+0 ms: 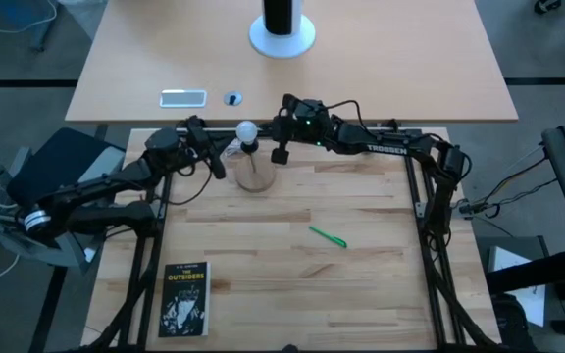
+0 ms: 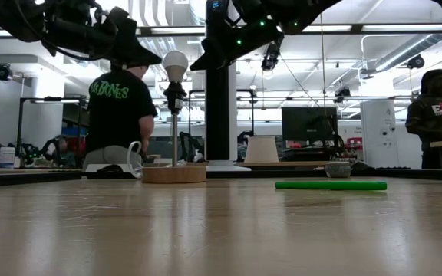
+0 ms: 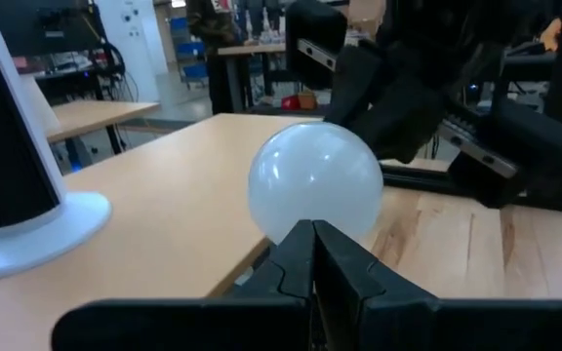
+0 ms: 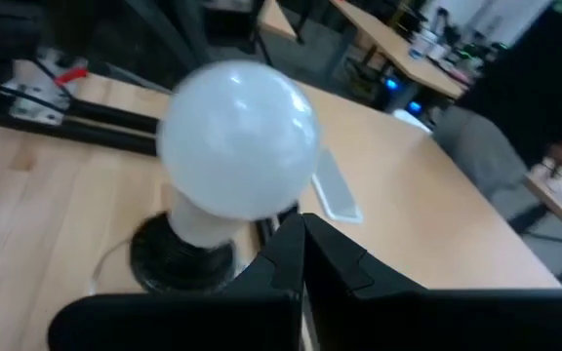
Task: Screw lightbulb
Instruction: Insert the lightbulb into the lamp
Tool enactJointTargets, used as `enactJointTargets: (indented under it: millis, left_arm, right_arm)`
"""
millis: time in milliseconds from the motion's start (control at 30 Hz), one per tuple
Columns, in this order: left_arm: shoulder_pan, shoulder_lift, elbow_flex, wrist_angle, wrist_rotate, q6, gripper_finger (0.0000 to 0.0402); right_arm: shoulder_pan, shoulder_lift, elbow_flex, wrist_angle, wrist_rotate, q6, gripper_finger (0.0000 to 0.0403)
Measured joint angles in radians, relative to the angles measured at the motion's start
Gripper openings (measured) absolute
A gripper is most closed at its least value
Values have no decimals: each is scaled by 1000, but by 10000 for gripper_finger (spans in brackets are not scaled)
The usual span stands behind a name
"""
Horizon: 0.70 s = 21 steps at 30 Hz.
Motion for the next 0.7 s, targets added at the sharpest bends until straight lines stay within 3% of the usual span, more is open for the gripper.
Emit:
enactJointTargets:
  millis: [167, 700]
  left_arm:
    - [2, 35, 0, 40, -4, 0, 0]
    - [1, 76, 0, 83, -20, -9, 0]
  right_arm:
    - [-1, 0, 0, 6, -74, 11, 0]
    - [9, 0, -1, -24, -84, 16, 0]
